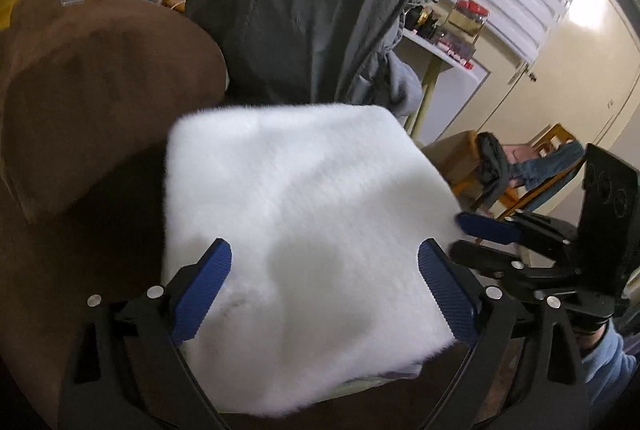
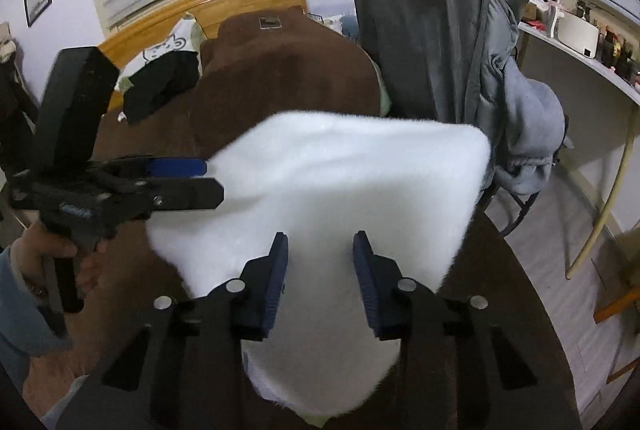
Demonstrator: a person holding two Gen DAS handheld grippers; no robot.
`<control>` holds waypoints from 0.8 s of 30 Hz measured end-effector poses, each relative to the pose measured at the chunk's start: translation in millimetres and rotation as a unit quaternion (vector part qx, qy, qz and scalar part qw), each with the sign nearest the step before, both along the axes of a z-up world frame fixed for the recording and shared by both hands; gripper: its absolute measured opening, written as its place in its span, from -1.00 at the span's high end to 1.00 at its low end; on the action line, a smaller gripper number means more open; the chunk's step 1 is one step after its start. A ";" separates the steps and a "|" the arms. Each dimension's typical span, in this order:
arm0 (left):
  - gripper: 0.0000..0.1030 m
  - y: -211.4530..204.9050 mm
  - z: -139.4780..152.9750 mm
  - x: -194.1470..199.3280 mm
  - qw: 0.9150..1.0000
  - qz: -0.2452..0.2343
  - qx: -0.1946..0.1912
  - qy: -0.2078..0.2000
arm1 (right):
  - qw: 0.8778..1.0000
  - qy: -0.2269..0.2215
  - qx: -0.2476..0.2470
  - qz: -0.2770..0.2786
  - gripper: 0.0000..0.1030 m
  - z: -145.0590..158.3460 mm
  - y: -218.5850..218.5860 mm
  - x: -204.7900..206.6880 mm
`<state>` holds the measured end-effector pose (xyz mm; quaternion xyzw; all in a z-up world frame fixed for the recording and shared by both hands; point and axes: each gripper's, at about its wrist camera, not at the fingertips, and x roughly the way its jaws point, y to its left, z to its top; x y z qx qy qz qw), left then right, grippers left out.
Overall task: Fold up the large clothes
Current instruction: 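Lower the cardigan onto the striped and green stack and open both grippers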
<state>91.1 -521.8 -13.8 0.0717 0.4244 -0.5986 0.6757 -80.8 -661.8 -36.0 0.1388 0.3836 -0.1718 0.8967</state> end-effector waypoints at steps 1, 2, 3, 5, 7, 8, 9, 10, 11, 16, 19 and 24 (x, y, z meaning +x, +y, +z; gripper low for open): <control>-0.79 2.1 -4.8 -3.0 1.000 0.000 -0.003 -0.003 | 1.000 0.002 -0.004 -0.003 0.33 -2.1 1.6 -0.5; -0.79 2.8 -9.4 -5.8 1.000 -0.002 -0.005 -0.003 | 1.000 0.005 -0.007 -0.008 0.33 -3.3 3.1 -1.3; -0.79 3.7 -14.3 -7.8 1.000 -0.005 -0.008 0.002 | 1.000 0.010 -0.012 -0.013 0.33 -6.3 4.3 -3.1; -0.79 5.7 -22.2 -10.3 1.000 -0.008 -0.016 0.010 | 0.999 0.021 -0.020 -0.018 0.33 -12.7 6.2 -5.4; -0.79 4.7 -32.3 -15.2 1.000 -0.017 -0.005 0.003 | 0.999 0.021 -0.011 -0.029 0.32 -21.2 3.1 -12.1; -0.79 3.3 -37.2 -18.5 1.000 -0.025 0.003 -0.009 | 0.999 0.019 -0.008 -0.032 0.32 -23.3 2.0 -14.4; -0.80 2.0 -42.1 -22.3 0.999 -0.034 0.008 -0.023 | 0.999 0.018 -0.006 -0.035 0.32 -26.6 1.3 -17.9; -0.82 1.7 -44.9 -24.6 0.999 -0.039 0.010 -0.035 | 0.999 0.016 -0.004 -0.037 0.32 -29.3 1.1 -20.7; -0.82 1.7 -47.1 -26.5 0.998 -0.042 0.009 -0.043 | 0.999 0.015 -0.002 -0.039 0.32 -30.2 1.2 -22.3; -0.82 6.6 -60.8 -15.1 0.999 -0.032 -0.006 -0.026 | 0.999 0.002 0.005 -0.044 0.32 -36.0 0.0 -26.2; -0.82 9.0 -66.1 -11.8 0.999 -0.023 -0.014 -0.018 | 0.999 -0.007 0.017 -0.048 0.32 -36.1 -1.0 -26.6; -0.82 8.6 -64.6 -13.7 0.999 -0.025 -0.014 -0.022 | 0.998 -0.013 0.024 -0.054 0.32 -36.4 -2.7 -29.1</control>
